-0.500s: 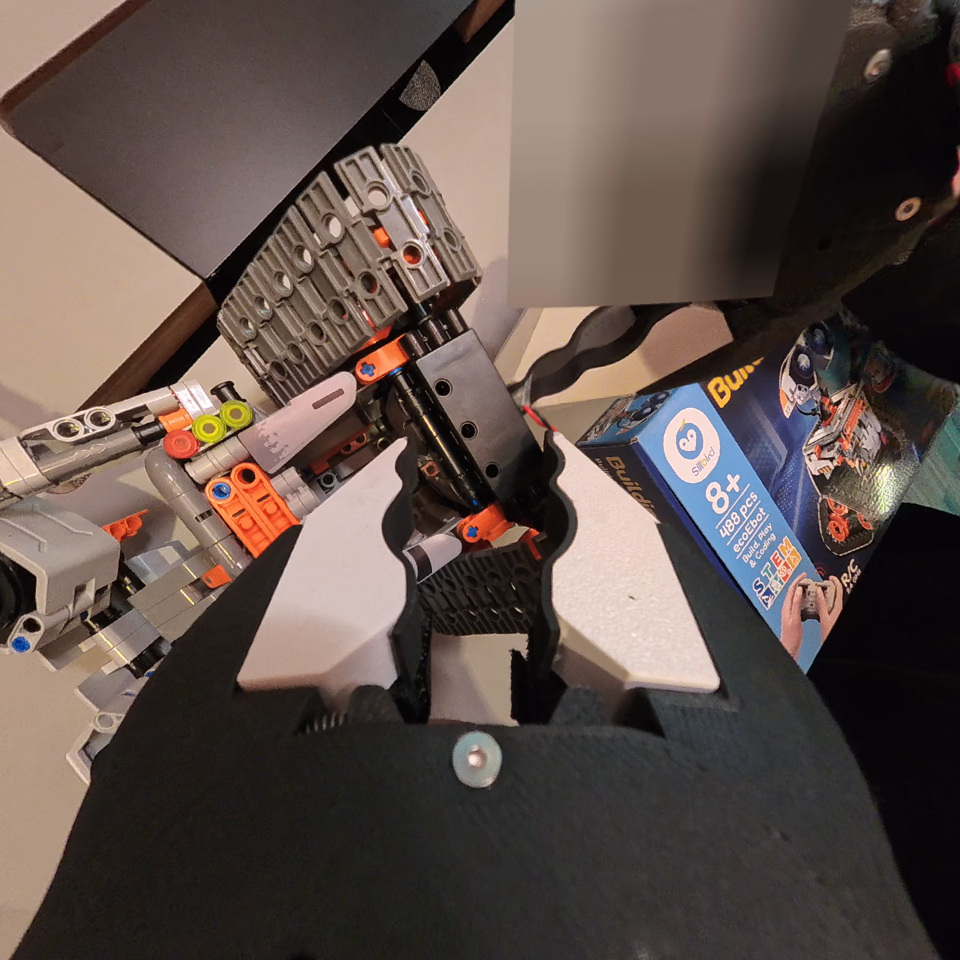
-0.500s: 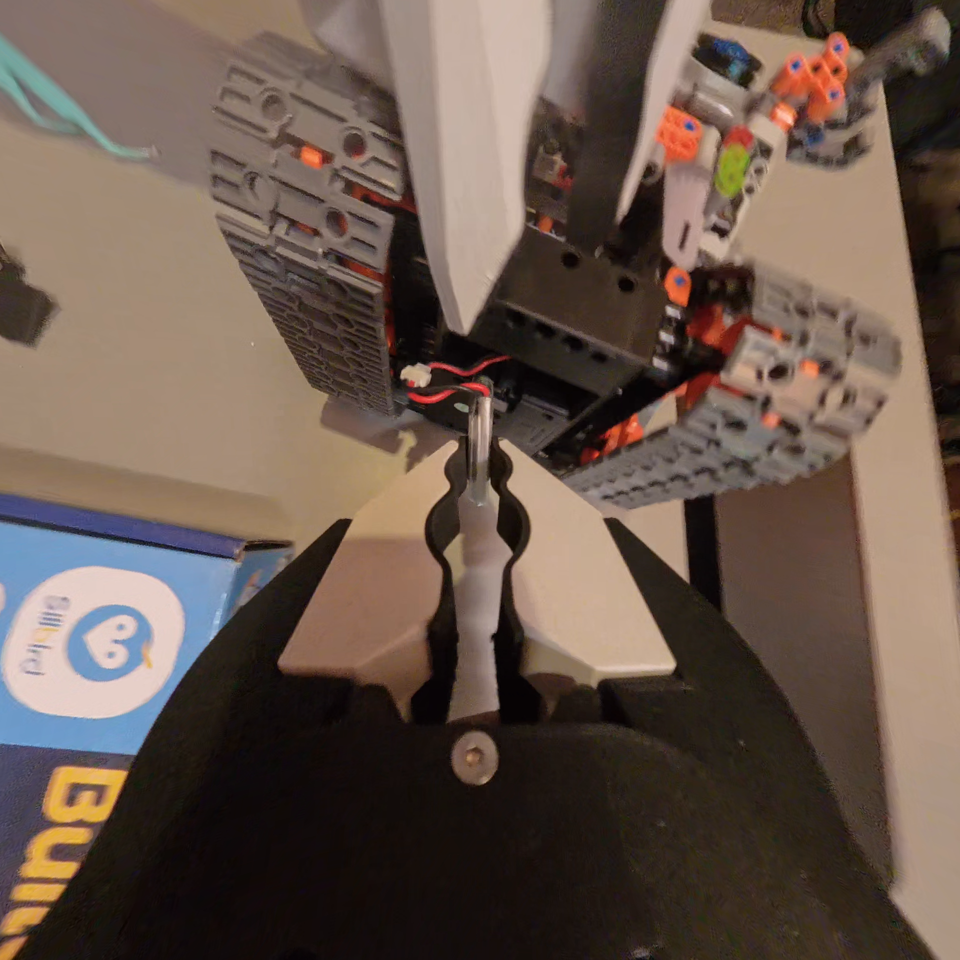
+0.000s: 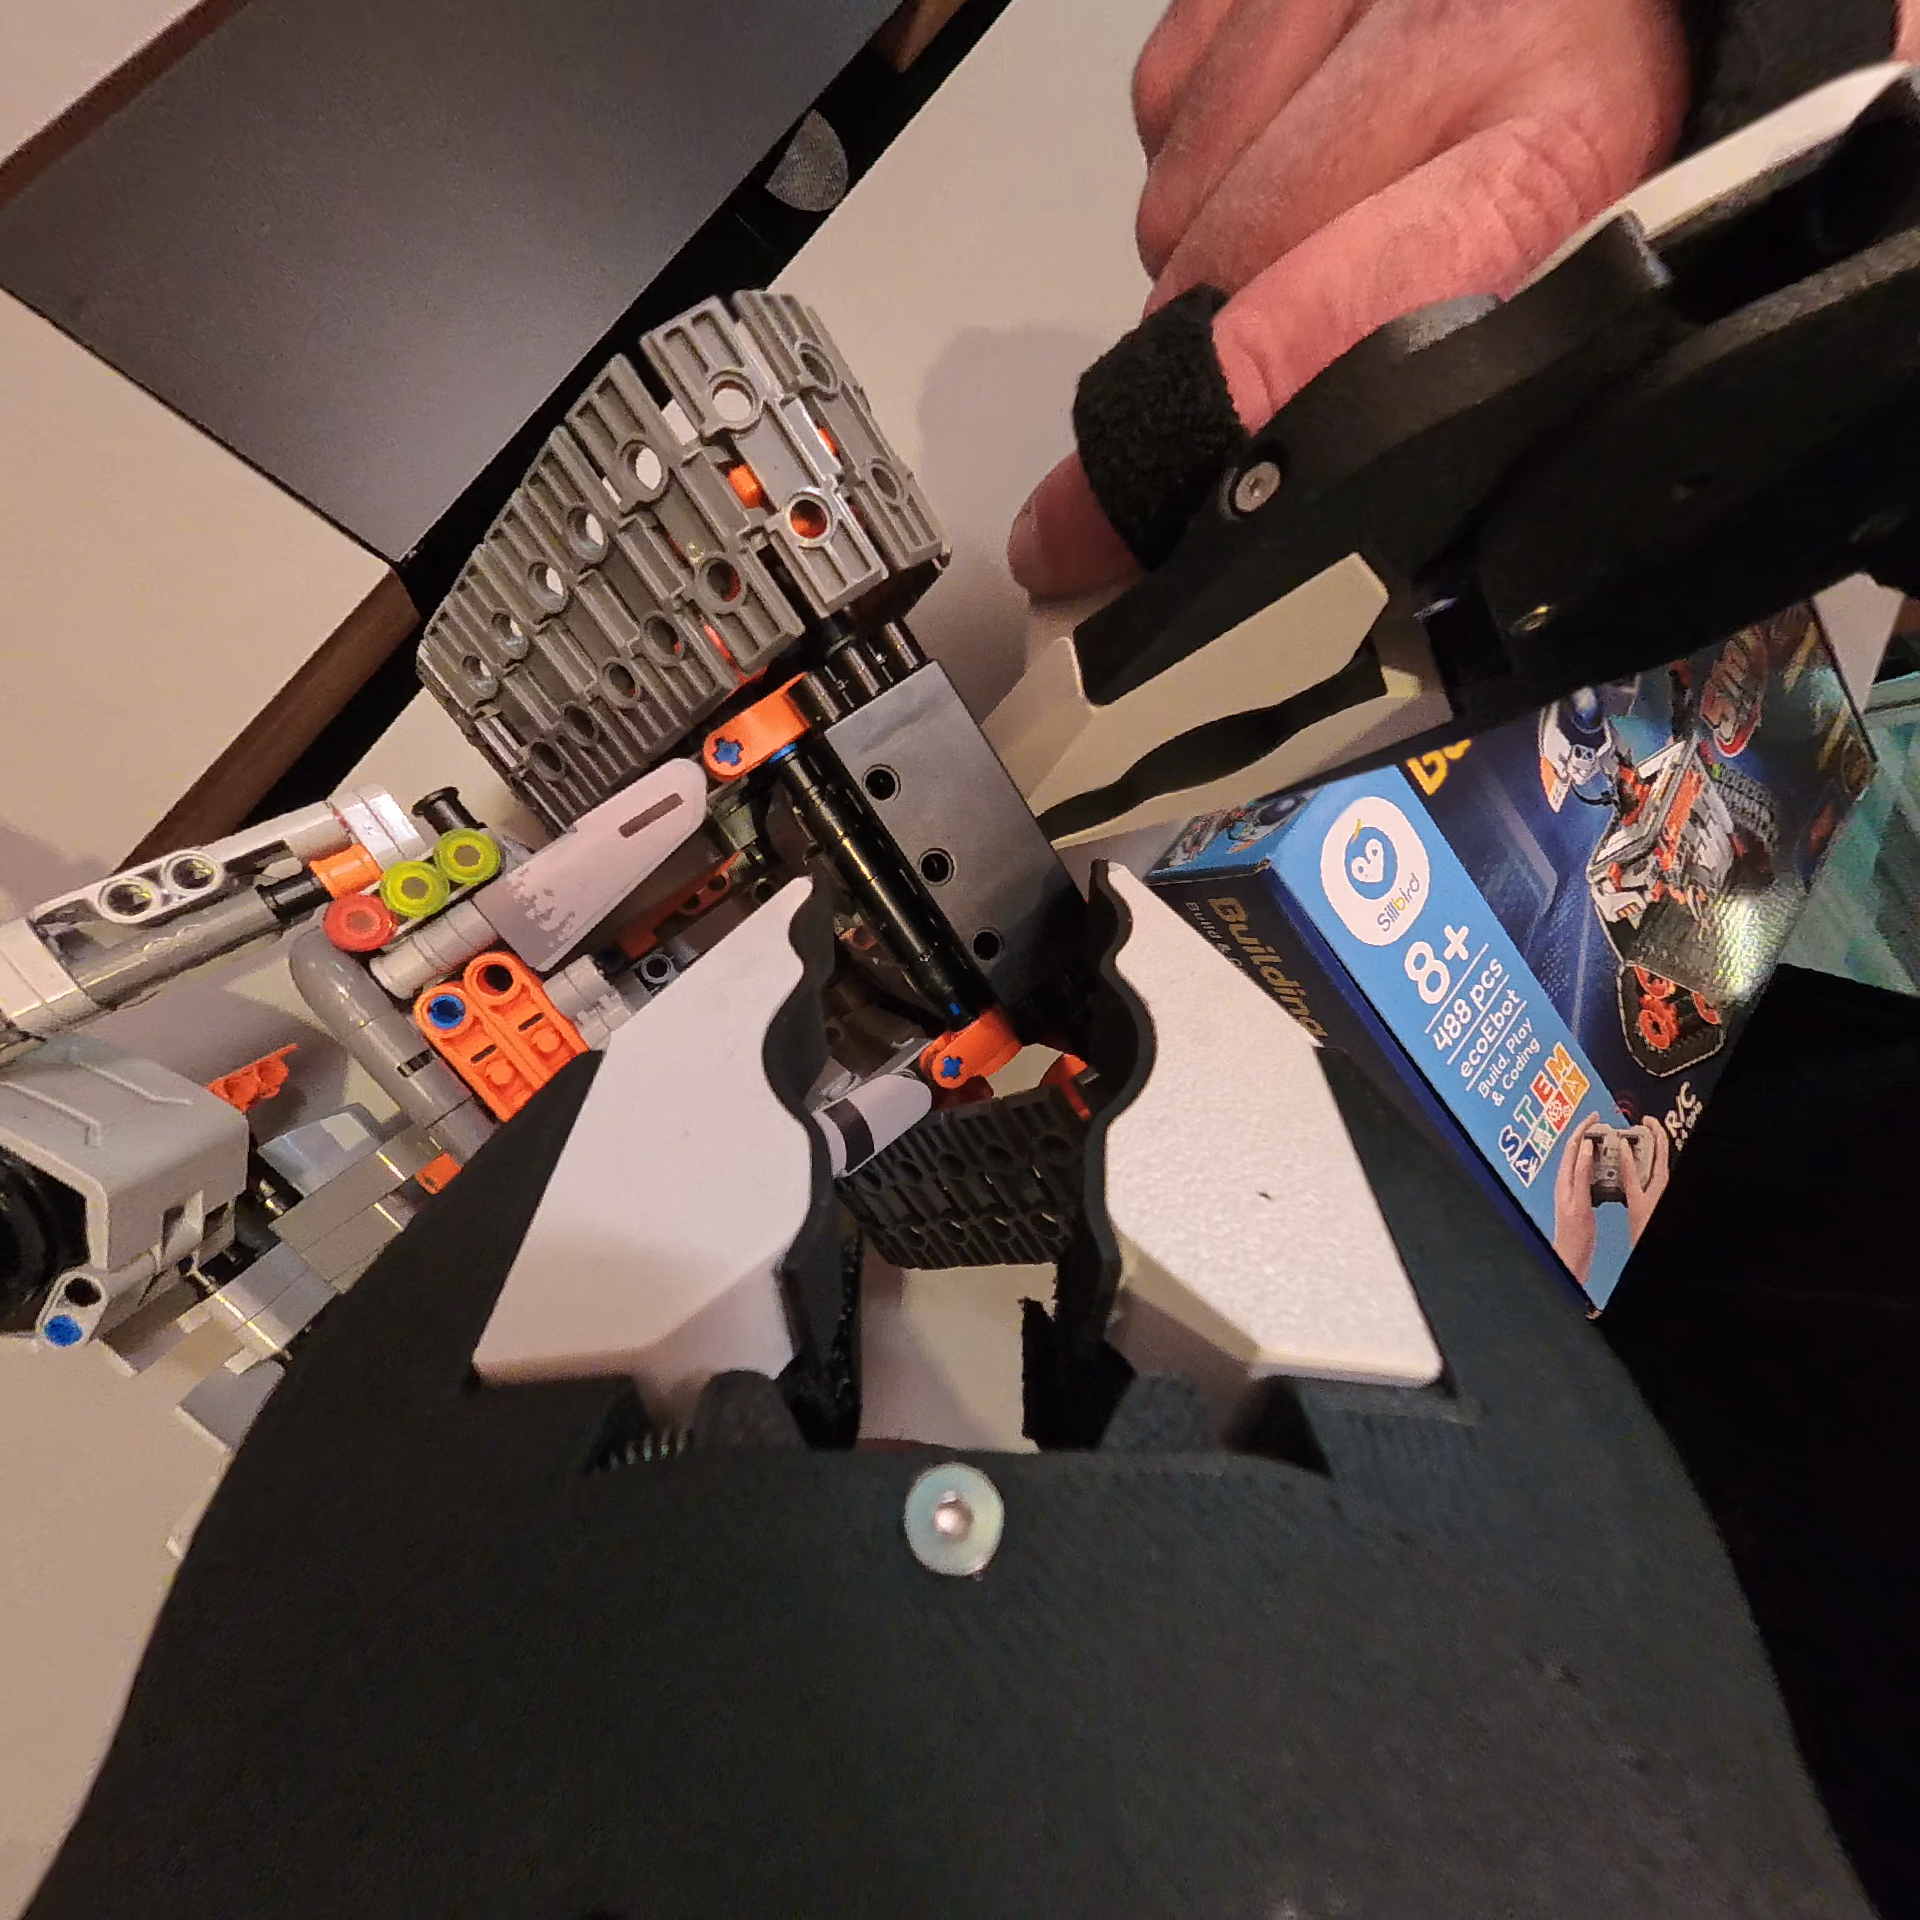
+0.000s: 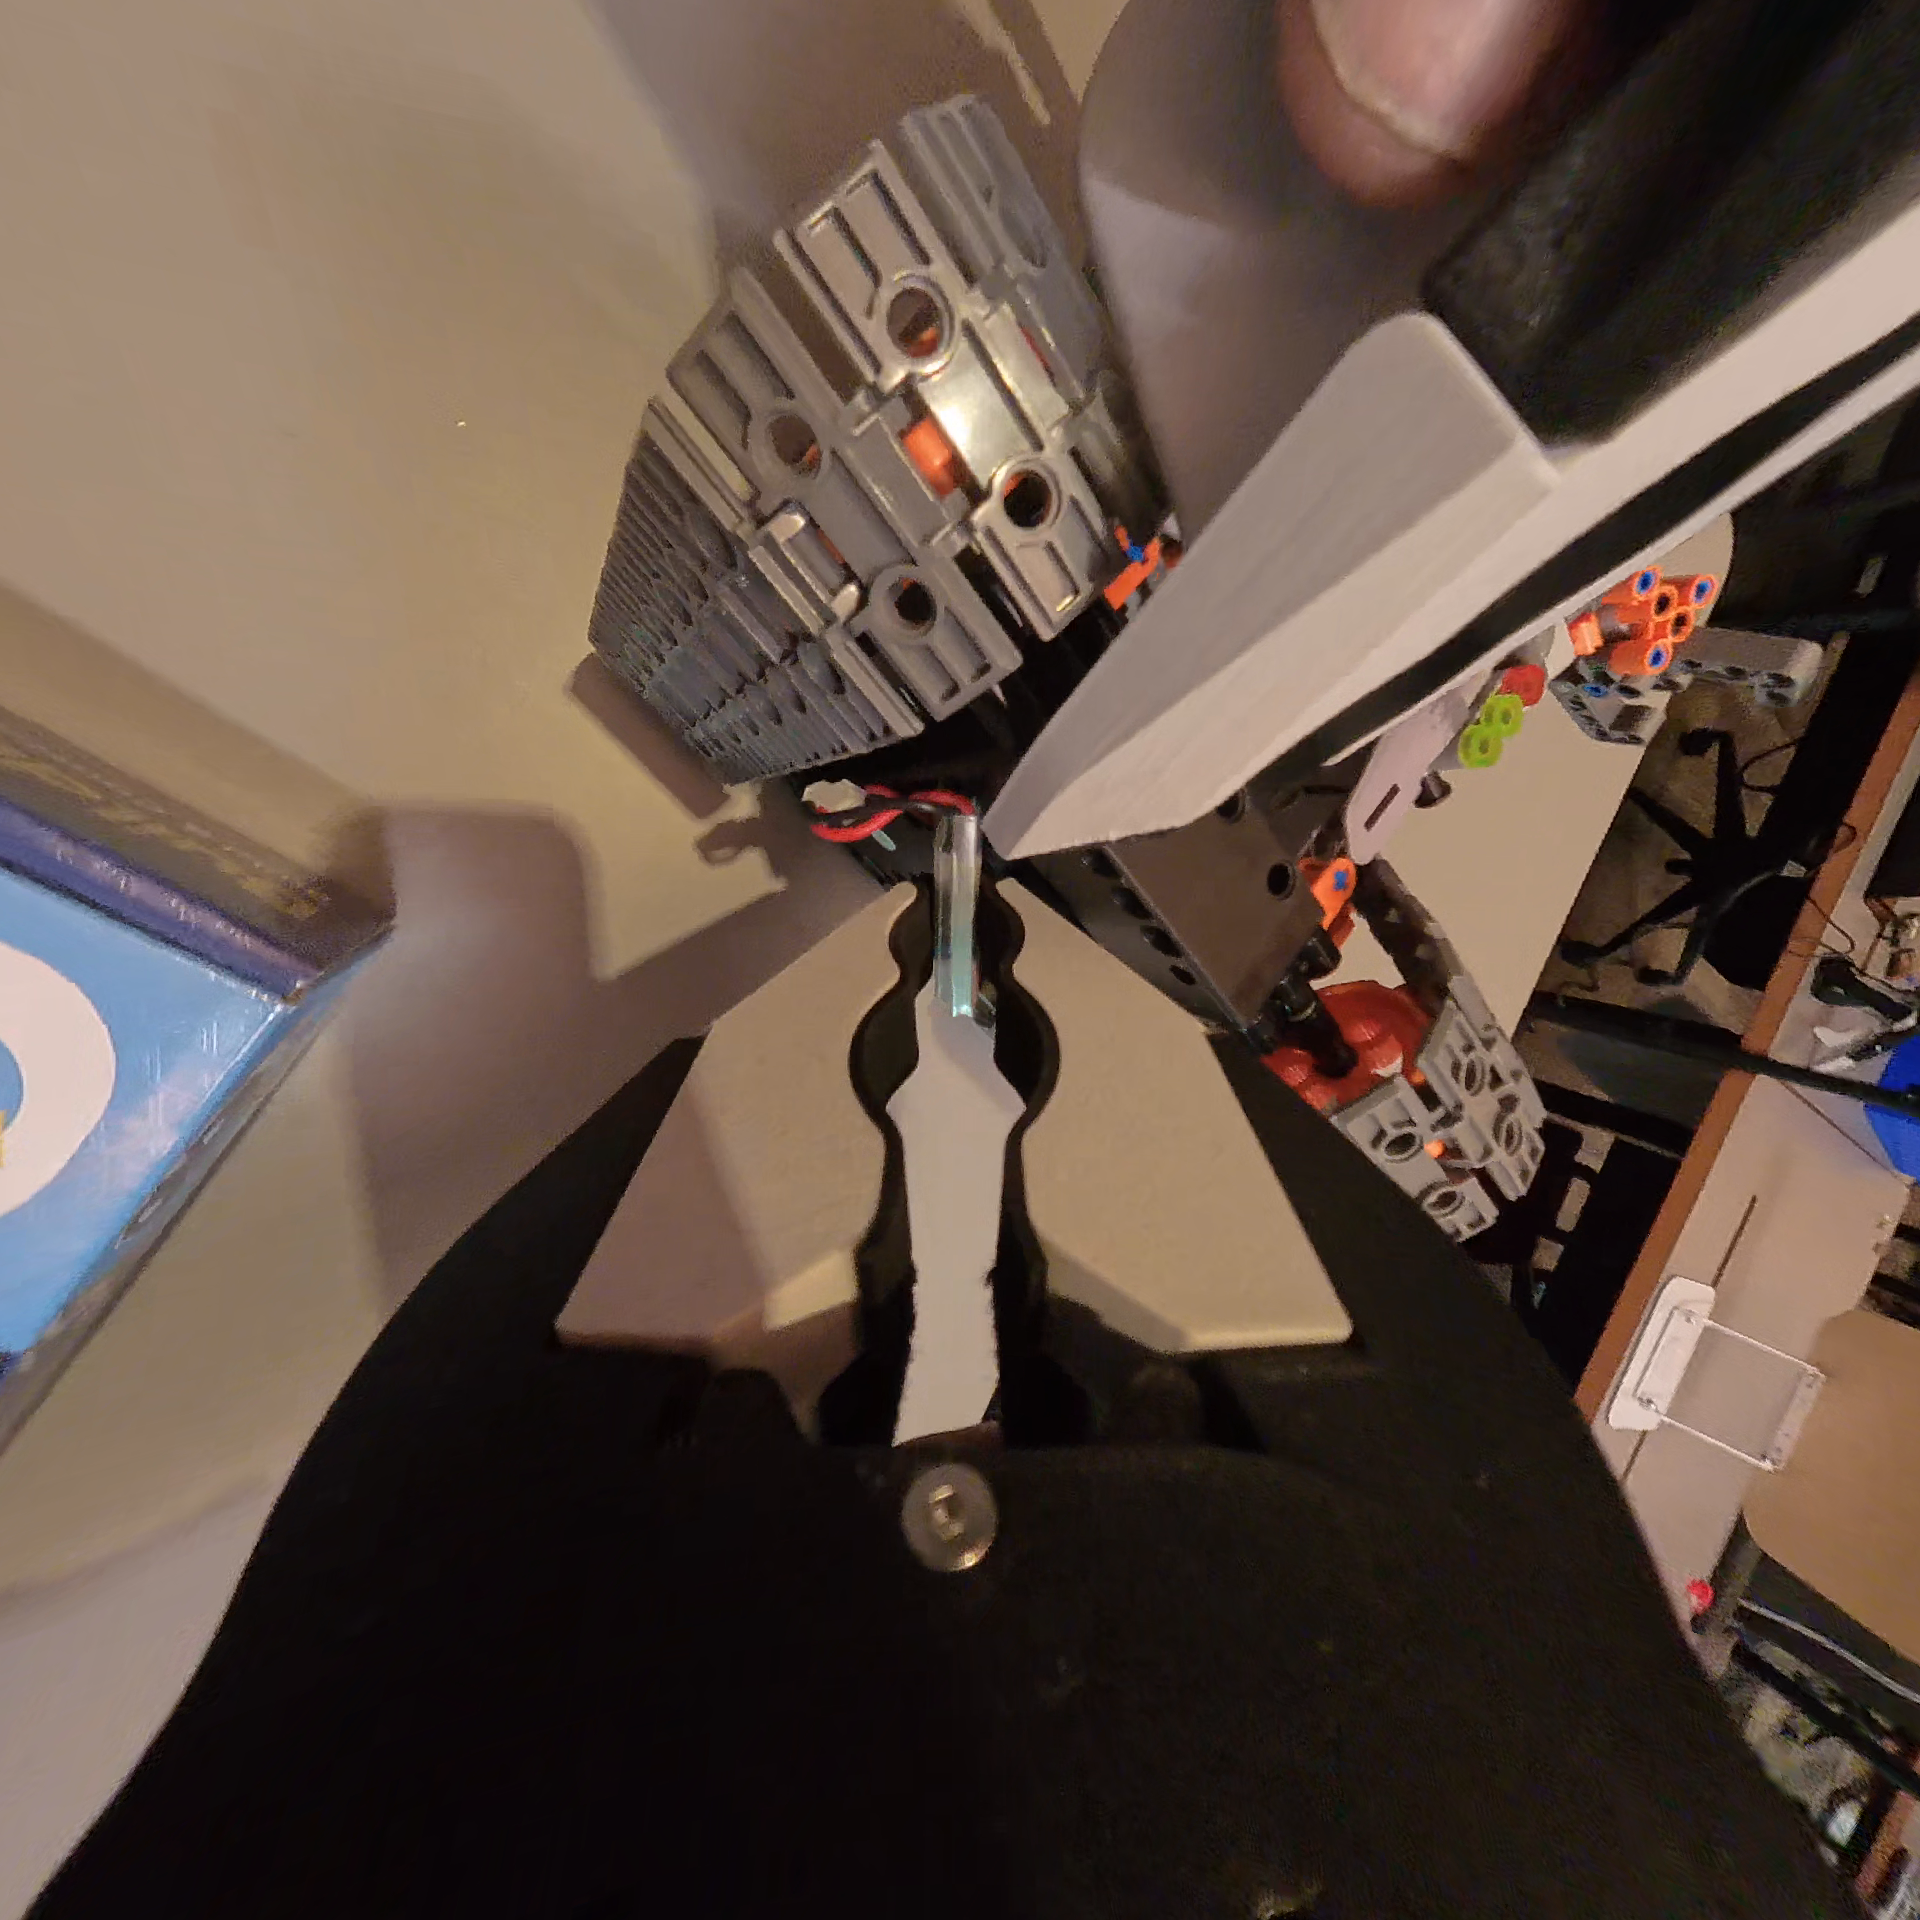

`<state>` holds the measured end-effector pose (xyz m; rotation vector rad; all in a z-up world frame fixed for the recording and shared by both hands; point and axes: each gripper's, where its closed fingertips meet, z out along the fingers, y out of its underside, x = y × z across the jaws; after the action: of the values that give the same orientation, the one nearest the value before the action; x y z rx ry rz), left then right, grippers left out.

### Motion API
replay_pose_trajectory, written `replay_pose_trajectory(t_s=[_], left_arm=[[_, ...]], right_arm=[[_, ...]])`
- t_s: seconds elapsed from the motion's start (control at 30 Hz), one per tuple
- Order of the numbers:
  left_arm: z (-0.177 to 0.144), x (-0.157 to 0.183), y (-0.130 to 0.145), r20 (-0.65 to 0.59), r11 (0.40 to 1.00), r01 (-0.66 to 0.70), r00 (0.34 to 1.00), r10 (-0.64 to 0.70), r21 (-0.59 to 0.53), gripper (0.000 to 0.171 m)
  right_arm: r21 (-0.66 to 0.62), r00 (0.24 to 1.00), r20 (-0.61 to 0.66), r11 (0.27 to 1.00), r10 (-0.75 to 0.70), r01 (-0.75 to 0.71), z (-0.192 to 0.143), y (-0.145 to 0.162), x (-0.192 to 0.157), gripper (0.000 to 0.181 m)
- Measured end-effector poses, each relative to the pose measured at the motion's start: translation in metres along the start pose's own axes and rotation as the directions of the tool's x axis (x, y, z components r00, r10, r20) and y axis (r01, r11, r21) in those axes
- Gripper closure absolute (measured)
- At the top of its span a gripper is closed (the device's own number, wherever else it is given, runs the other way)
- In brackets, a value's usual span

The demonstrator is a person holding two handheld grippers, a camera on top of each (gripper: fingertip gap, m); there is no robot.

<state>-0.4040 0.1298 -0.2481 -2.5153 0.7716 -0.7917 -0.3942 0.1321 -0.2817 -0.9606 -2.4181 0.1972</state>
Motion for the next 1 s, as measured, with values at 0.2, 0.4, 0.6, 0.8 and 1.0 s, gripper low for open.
replay_pose_trajectory(t_s=[0.2, 0.4, 0.6, 0.8, 1.0], left_arm=[[-0.003, -0.002, 0.0, -0.014, 0.999, 0.023, 1.0, -0.023, 0.029, 0.125], [-0.003, -0.002, 0.0, -0.017, 0.999, 0.024, 1.0, -0.024, 0.025, 0.125], [-0.002, -0.001, -0.001, 0.02, 1.0, 0.015, 1.0, -0.015, -0.004, 0.125], [0.0, -0.009, -0.007, 0.123, 0.998, 0.006, 0.992, 0.001, -0.06, 0.111], [0.005, -0.01, -0.005, 0.214, 0.979, 0.023, 0.977, 0.022, -0.202, 0.103]], right_arm=[[0.083, 0.983, -0.104, 0.987, 0.149, -0.14, 0.001, -0.004, 0.003, 0.175], [0.242, 0.961, -0.134, 0.949, 0.241, -0.204, -0.001, -0.004, 0.003, 0.176], [0.313, 0.947, -0.087, 0.911, 0.31, -0.27, -0.006, -0.004, 0.001, 0.176], [0.332, 0.941, -0.065, 0.896, 0.332, -0.294, -0.009, -0.004, -0.002, 0.176], [0.306, 0.939, -0.065, 0.903, 0.337, -0.303, -0.003, -0.006, -0.015, 0.176]])
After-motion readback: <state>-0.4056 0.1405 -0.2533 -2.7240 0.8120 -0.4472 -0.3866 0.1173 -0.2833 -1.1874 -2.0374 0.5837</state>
